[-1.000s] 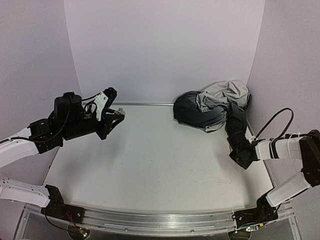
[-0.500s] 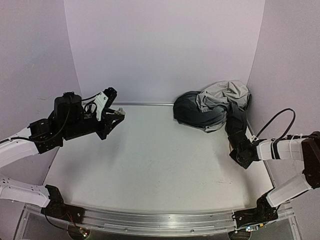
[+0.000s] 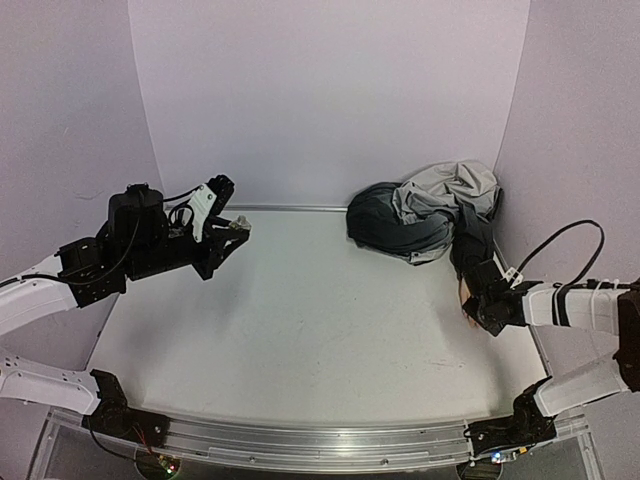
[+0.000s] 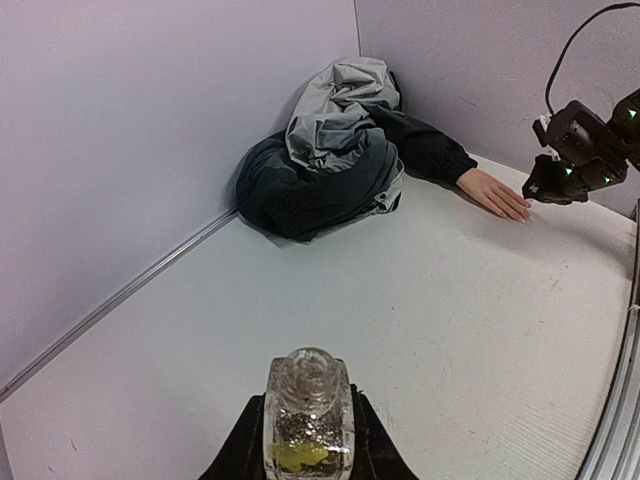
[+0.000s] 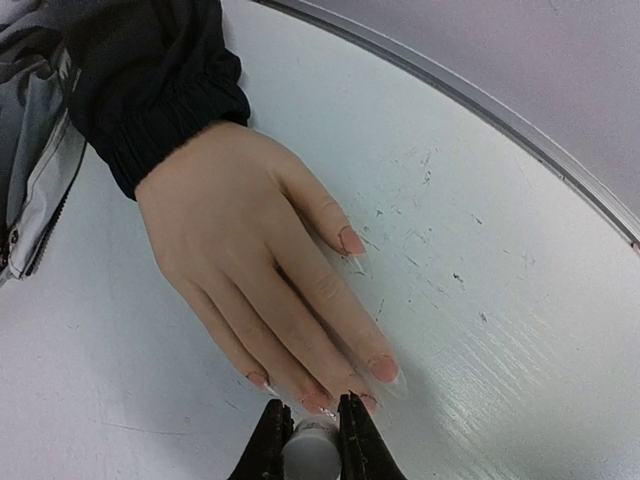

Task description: Paint the nails

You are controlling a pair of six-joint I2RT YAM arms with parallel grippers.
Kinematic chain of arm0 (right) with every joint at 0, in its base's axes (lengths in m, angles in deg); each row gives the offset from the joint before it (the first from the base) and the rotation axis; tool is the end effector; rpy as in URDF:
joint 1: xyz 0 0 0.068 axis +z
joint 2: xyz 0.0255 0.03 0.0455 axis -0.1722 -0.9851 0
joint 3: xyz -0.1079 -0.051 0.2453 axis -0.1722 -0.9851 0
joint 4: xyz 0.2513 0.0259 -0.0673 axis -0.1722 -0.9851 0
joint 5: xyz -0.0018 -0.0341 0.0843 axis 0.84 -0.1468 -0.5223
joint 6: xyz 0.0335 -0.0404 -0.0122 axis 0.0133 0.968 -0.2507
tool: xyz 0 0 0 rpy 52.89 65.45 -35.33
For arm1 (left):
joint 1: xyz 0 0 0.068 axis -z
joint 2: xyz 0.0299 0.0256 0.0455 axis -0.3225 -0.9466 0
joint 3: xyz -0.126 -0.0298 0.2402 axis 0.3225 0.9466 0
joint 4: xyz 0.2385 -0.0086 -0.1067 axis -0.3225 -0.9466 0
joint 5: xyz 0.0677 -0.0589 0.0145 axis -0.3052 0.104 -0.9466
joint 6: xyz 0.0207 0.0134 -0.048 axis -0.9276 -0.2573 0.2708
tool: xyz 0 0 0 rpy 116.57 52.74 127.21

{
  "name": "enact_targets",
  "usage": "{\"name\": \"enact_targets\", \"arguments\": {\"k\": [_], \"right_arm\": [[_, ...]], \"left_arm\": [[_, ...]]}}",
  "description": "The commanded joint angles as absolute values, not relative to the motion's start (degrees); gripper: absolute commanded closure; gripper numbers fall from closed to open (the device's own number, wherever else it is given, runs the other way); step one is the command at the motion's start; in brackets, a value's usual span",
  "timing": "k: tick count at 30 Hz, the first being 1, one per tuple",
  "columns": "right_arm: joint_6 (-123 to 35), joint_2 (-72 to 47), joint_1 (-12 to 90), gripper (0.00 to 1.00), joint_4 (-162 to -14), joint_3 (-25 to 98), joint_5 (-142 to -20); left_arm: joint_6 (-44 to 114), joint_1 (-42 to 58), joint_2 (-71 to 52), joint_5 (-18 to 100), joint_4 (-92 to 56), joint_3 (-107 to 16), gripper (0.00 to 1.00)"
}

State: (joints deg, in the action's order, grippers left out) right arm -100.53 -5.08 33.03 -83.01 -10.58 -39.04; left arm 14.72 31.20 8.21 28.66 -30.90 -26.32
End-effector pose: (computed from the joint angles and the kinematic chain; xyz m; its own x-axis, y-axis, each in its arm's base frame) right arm 0.2282 0.0759 0.1693 -0.2088 0.7167 -0.6654 0.5591 0.6457 0.5201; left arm 0.1508 -0.1759 0.3485 -0.0533 0.3073 -0.9501 0.7361 0.6550 0.1706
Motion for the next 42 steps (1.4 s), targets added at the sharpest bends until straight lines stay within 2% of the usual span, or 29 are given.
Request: {"name": "enact_targets", "arguments": {"k": [1,16,42], "right_arm": [[-98.5,-5.0,32.7,1.00,-82.6,-11.2,-38.2],[-100.1,-9.1,32.7,1.00,-82.4,-8.8,-36.4],[-98.8,-8.7,32.7,1.00,-81.2,-8.5,-34.9]], "left_arm": [[15.0,30.8,9.1,29.4,-27.7,-26.9,1.00],[14.9,30.8,10.0,29.1,-27.7,-26.4,1.00],[14.9,30.8,10.3,29.0,-27.7,-26.3,1.00]]}}
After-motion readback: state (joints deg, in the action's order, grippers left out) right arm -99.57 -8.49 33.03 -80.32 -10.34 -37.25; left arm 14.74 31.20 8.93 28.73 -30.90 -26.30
